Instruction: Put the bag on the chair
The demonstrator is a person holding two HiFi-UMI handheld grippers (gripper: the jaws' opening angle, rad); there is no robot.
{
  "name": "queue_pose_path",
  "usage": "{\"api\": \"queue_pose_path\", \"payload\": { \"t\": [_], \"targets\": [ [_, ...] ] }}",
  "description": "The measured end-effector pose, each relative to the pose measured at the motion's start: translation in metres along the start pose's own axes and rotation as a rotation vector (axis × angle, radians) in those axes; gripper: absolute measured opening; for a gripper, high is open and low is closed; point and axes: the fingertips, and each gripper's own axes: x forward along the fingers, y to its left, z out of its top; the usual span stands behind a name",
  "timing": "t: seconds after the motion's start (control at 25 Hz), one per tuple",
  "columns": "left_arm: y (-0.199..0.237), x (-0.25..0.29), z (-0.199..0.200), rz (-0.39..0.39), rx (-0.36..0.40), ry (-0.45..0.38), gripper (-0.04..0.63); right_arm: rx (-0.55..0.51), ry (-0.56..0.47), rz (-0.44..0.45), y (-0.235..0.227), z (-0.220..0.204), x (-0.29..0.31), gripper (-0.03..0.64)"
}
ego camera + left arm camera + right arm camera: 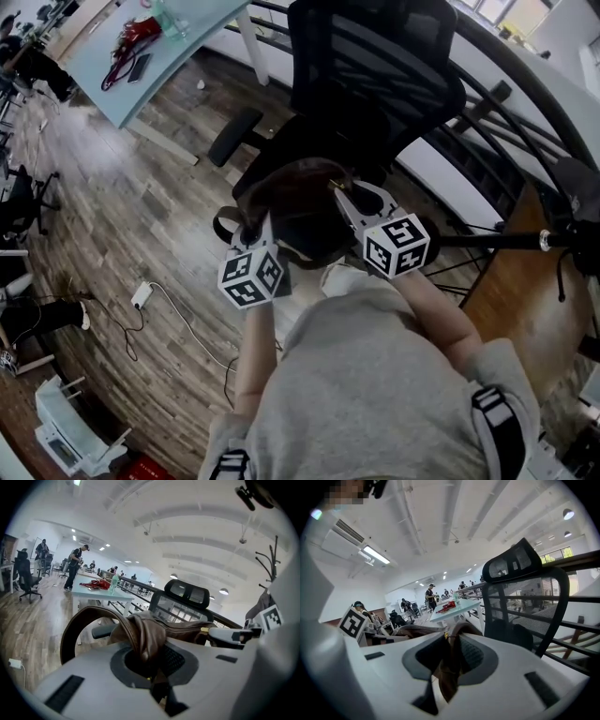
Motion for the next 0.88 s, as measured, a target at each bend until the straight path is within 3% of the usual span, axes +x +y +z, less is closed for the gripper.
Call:
{"api": "queue_pose_path", "payload": {
  "t": [0.44,0.88],
  "targets": [
    [0.000,0.078,-0.005,0.009,0.027,0.052,0.018,0.041,0.036,-0.020,-0.063,-0.006,0.044,0.064],
    [0.023,0.148,-0.033,-0.001,0.044,0.122,0.018,0.087,0.069,-0.090,-0.110,-0.039,0.098,0.064]
  ]
}}
